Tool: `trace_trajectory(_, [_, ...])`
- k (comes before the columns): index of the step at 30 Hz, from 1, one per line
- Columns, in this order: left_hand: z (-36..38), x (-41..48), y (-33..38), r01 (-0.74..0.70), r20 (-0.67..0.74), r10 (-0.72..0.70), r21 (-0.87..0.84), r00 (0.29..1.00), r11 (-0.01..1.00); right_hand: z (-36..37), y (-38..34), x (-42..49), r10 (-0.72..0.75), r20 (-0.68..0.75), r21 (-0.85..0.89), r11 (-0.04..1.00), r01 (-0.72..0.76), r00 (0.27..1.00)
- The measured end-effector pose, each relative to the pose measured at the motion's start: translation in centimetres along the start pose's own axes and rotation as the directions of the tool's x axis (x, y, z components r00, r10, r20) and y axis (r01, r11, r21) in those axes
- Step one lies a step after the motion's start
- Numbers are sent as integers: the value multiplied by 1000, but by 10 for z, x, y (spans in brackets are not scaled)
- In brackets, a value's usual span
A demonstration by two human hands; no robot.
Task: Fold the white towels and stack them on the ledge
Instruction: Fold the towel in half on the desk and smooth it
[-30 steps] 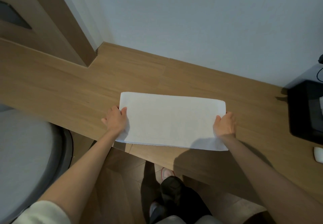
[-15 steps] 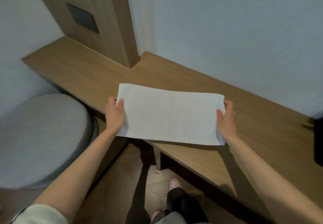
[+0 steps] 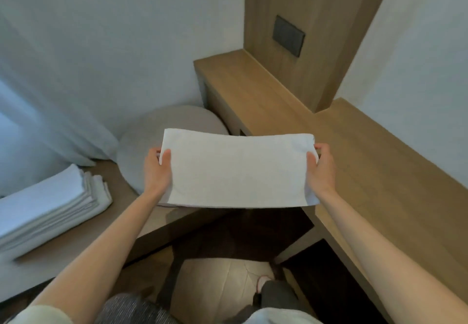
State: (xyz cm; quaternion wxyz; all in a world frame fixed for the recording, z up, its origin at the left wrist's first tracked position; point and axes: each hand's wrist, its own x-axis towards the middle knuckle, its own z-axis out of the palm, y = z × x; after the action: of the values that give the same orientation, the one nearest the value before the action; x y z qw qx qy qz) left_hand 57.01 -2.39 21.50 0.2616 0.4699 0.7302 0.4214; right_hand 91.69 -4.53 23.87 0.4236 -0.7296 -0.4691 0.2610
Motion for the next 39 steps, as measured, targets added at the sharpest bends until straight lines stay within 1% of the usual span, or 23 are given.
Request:
trace_trajectory(3, [-42, 12, -28, 90, -112, -89, 10, 990, 996, 50, -31, 9, -68, 86, 22, 998, 67, 994])
trace_trajectory(6, [-75, 25, -53, 159, -218, -154, 4, 964, 987, 103, -60, 19, -136, 163, 25, 991, 134, 977])
trace_trajectory(11, [-121, 57, -89, 291, -341, -308, -102, 888, 951, 201, -103, 39, -202, 298, 30, 979, 202, 933])
trace_trajectory(15, [-156, 90, -111, 377, -428, -410, -163, 806, 912, 282, -138, 56, -262, 433, 109, 965, 238, 863])
trace_trajectory(19, [-193, 116, -129, 466, -511, -493, -190, 704, 864, 358, -179, 67, -261, 553, 128, 965, 229, 791])
trace_trajectory(25, [-250, 138, -160, 549, -610, -568, -246, 553, 799, 459, -224, 50, -215, 671, 64, 970, 233, 710])
trace_trajectory(27, [-271, 142, -177, 567, -630, -580, -256, 516, 783, 489, -233, 36, -201, 700, 45, 970, 239, 685])
trace_trajectory(30, [-301, 151, -206, 606, -649, -582, -226, 490, 762, 535, -242, 13, -213, 720, 46, 964, 261, 660])
trace_trajectory(33, [-330, 167, -239, 647, -661, -584, -191, 471, 738, 578, -247, -15, -209, 714, 23, 961, 276, 668])
trace_trajectory(36, [-358, 186, -280, 664, -653, -586, -167, 480, 729, 624, -243, -42, -175, 694, -14, 967, 256, 699])
trace_trajectory(39, [-387, 203, -330, 667, -630, -585, -139, 511, 732, 669, -237, -73, -133, 689, -40, 974, 221, 713])
